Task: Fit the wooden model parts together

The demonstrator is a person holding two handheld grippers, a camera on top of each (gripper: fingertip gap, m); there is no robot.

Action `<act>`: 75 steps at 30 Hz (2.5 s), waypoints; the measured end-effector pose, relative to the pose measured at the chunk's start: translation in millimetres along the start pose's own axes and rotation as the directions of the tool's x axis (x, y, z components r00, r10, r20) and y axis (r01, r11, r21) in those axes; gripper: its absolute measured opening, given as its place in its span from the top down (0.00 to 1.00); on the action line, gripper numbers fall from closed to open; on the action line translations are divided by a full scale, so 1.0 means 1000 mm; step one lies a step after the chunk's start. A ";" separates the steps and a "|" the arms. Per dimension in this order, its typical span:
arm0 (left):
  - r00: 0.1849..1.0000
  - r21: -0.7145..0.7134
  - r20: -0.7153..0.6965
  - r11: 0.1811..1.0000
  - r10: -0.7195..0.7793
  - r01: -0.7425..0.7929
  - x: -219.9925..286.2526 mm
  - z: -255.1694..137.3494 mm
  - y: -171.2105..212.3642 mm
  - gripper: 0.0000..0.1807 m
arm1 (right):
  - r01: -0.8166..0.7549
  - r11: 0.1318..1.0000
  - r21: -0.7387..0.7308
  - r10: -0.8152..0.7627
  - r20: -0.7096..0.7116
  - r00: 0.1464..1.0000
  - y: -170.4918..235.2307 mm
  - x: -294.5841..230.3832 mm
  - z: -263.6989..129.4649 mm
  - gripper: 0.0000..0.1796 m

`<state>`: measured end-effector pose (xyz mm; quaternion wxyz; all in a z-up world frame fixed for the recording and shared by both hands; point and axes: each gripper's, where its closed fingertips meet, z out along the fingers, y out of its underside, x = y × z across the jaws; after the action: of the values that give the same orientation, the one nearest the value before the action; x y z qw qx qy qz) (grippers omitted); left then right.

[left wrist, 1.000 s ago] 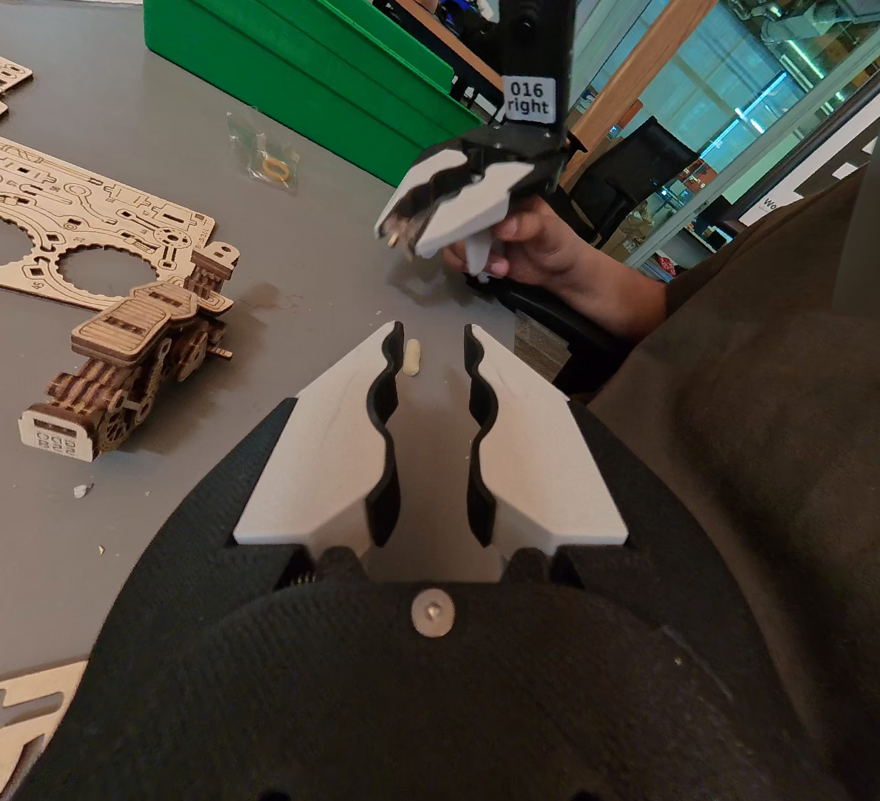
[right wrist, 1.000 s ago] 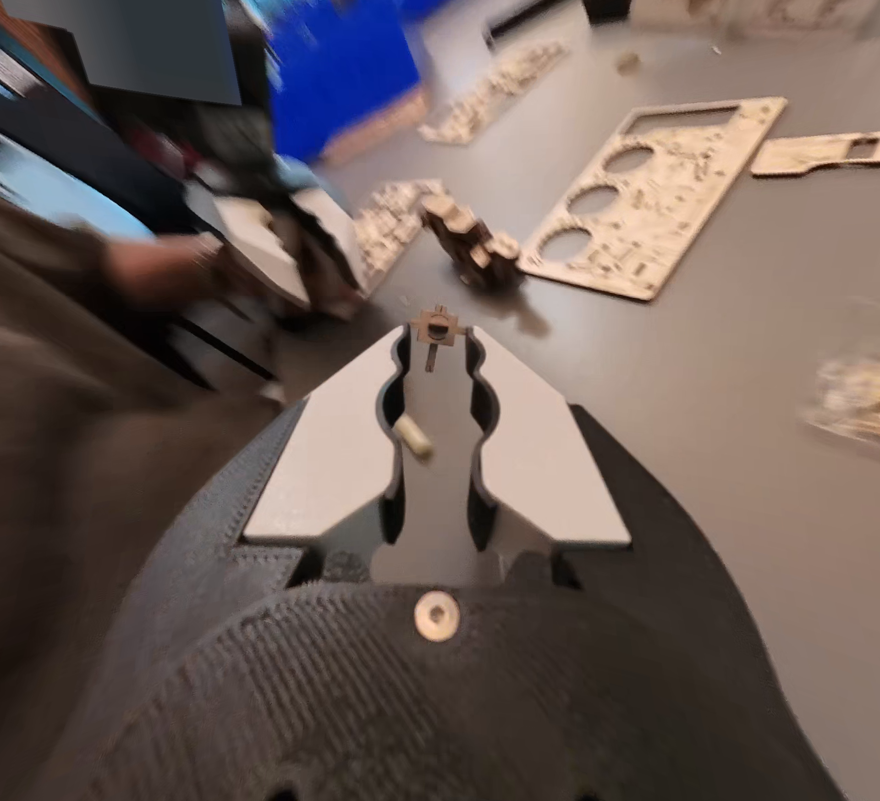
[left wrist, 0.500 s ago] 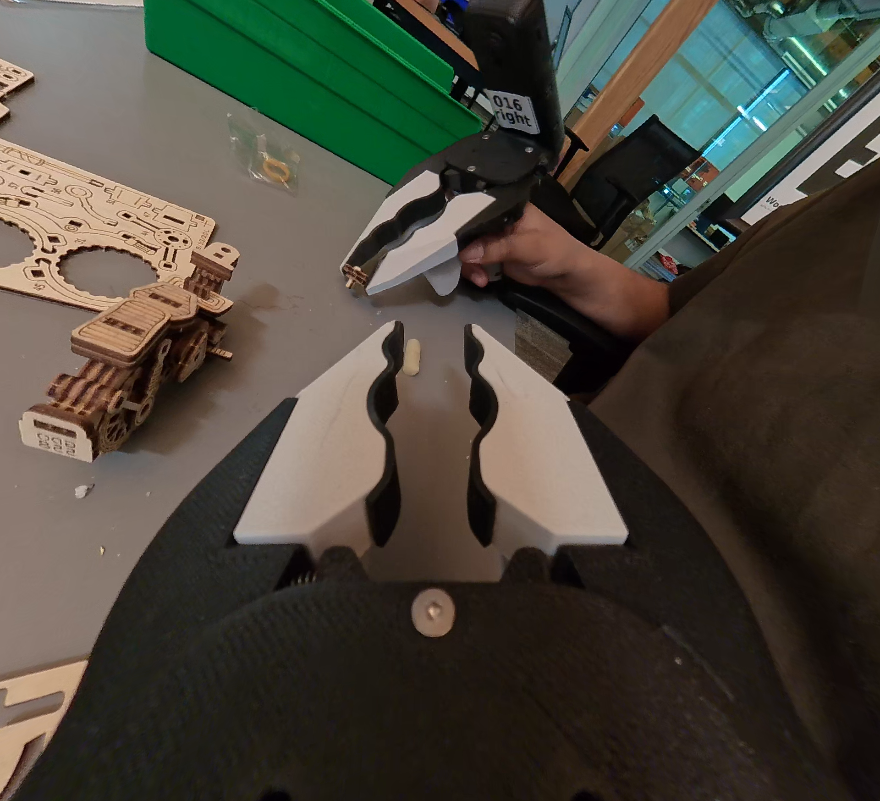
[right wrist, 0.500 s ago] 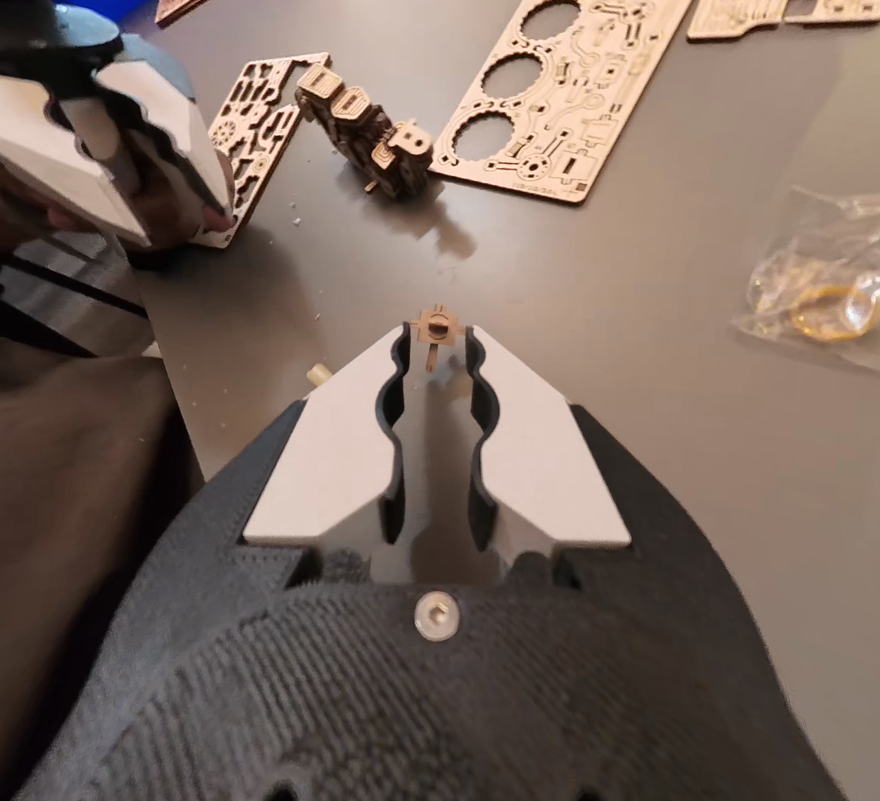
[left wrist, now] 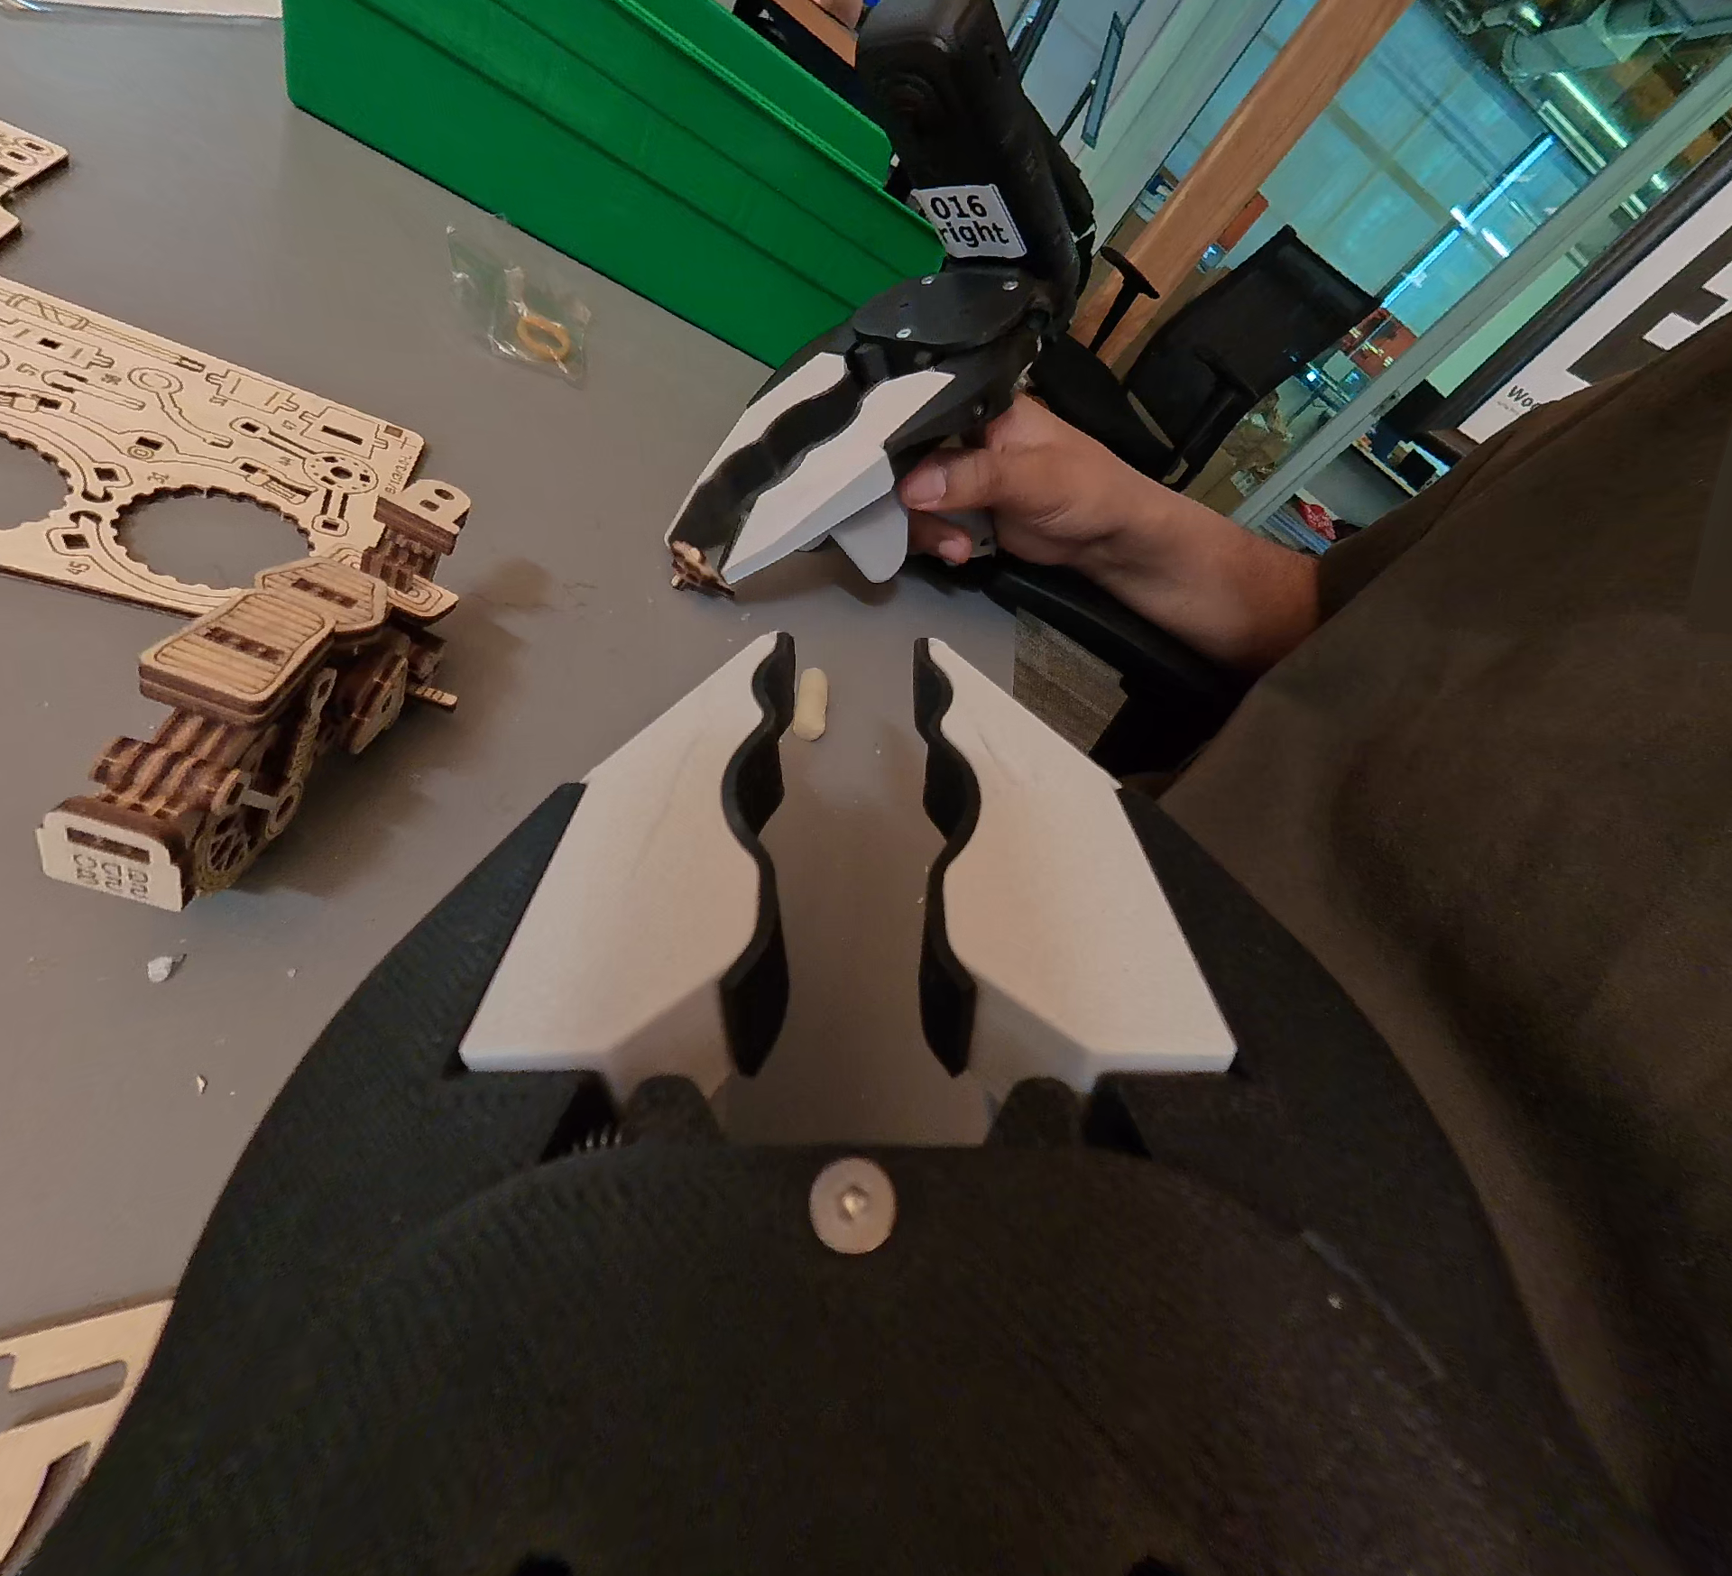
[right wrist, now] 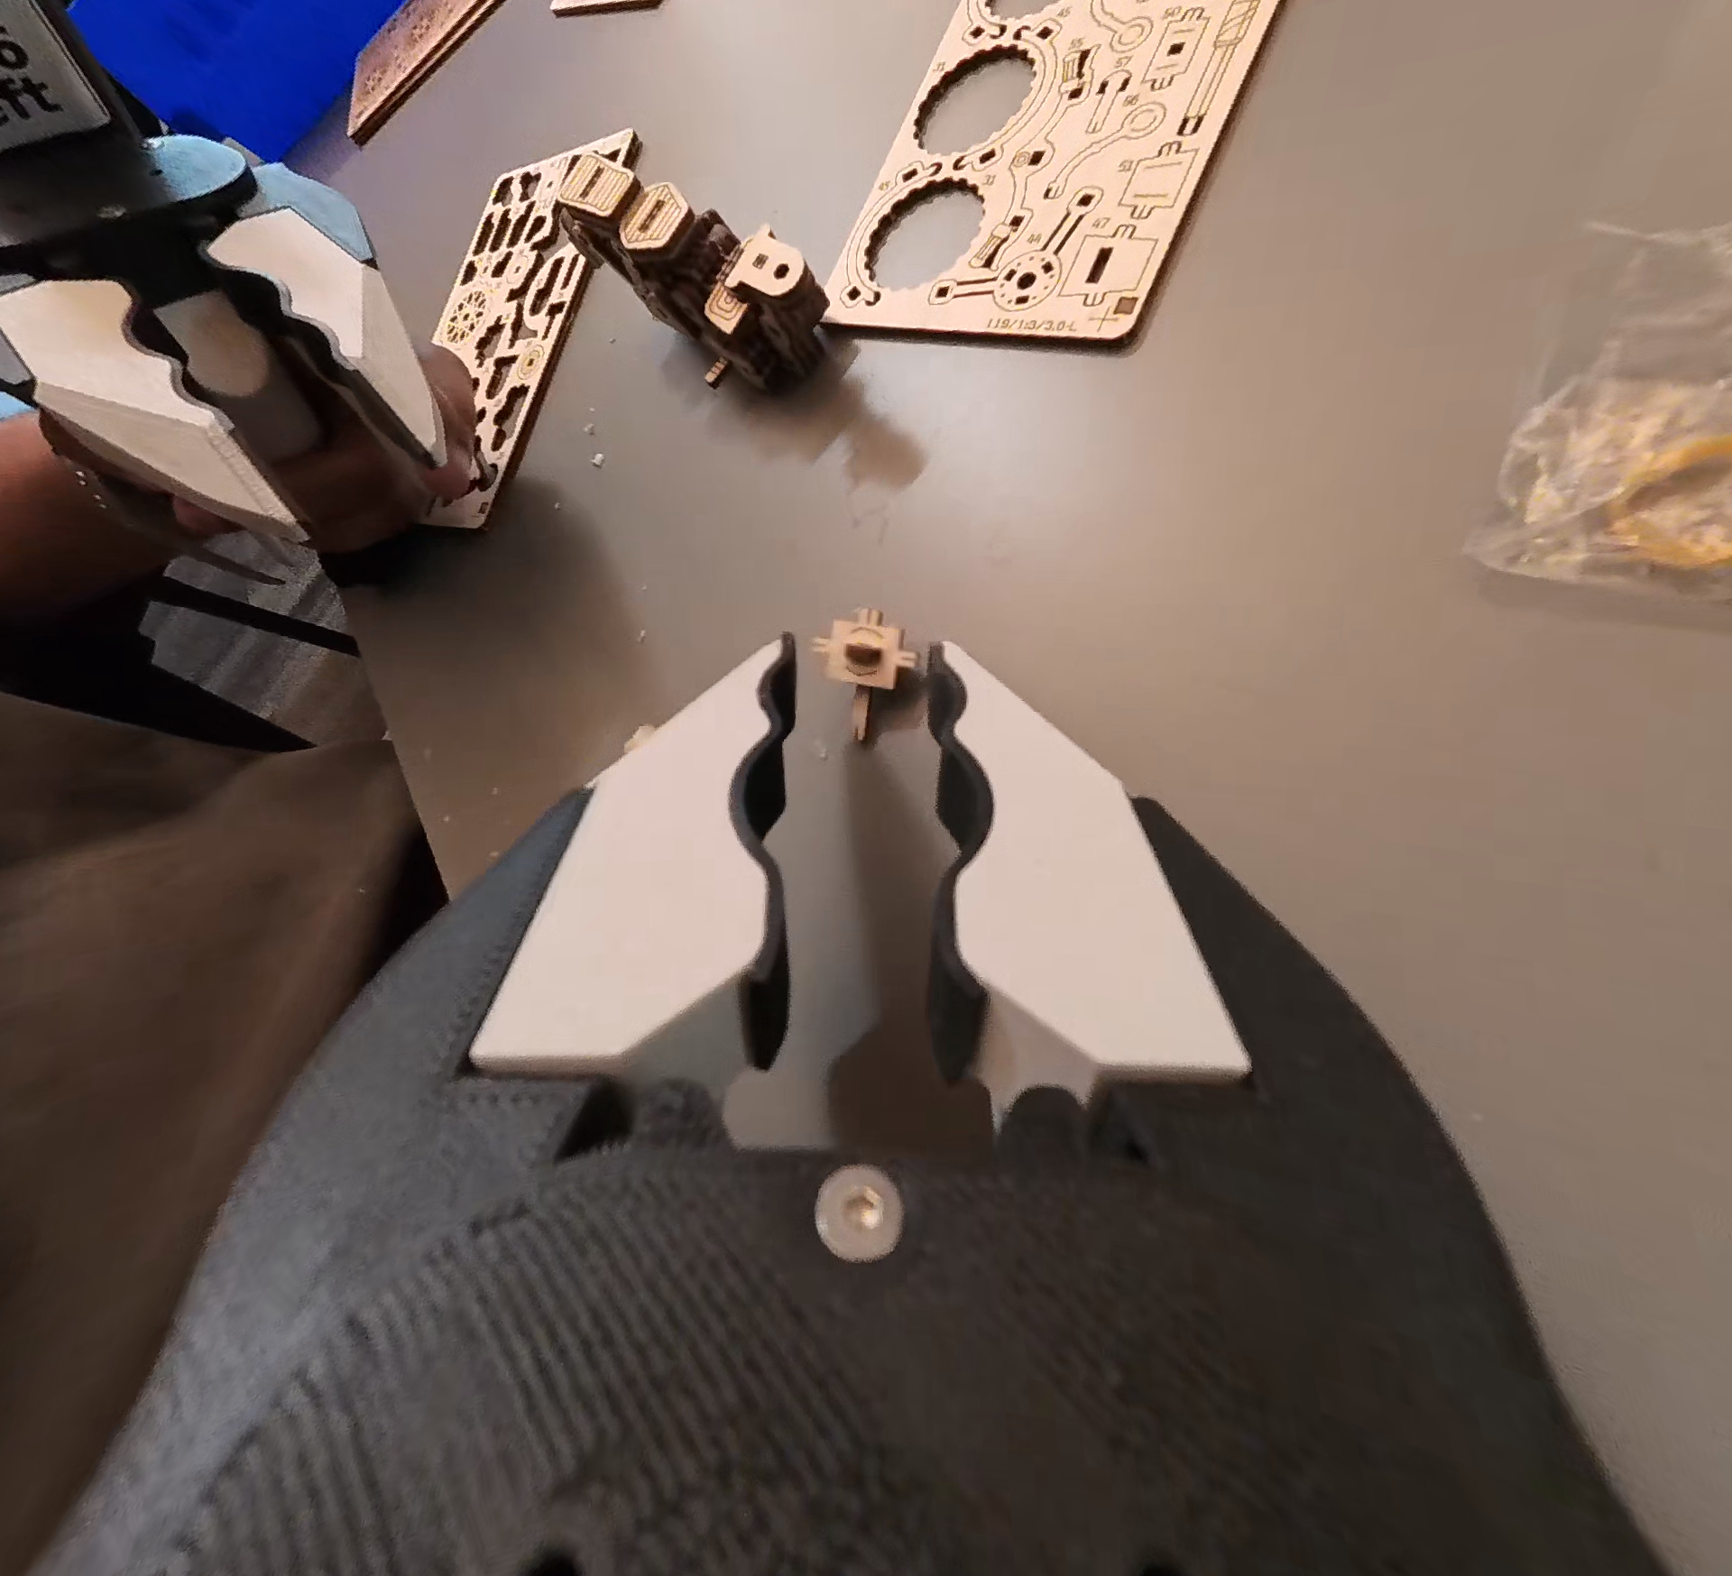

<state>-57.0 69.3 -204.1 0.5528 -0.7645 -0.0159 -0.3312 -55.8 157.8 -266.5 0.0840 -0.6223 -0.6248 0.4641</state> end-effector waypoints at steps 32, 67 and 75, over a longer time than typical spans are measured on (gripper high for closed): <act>0.579 0.249 0.787 0.968 -0.215 0.021 -0.113 -0.227 -0.004 0.72 | 0.408 0.879 0.246 -0.415 -0.023 0.910 -0.058 -0.067 0.015 0.85; 0.591 0.119 0.801 0.993 -0.094 -0.003 -0.118 -0.211 0.004 0.67 | 0.571 0.816 0.092 -0.572 0.273 0.773 0.006 -0.182 0.088 0.85; 0.624 0.092 0.780 0.995 -0.054 -0.030 -0.124 -0.192 -0.007 0.68 | 0.570 0.816 0.096 -0.576 0.224 0.786 0.008 -0.172 0.078 0.85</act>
<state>-250.8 -49.9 -231.0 0.5250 -0.8048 -0.2752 0.0306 -67.4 -28.1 -234.2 0.1511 -0.3409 -0.7840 0.4963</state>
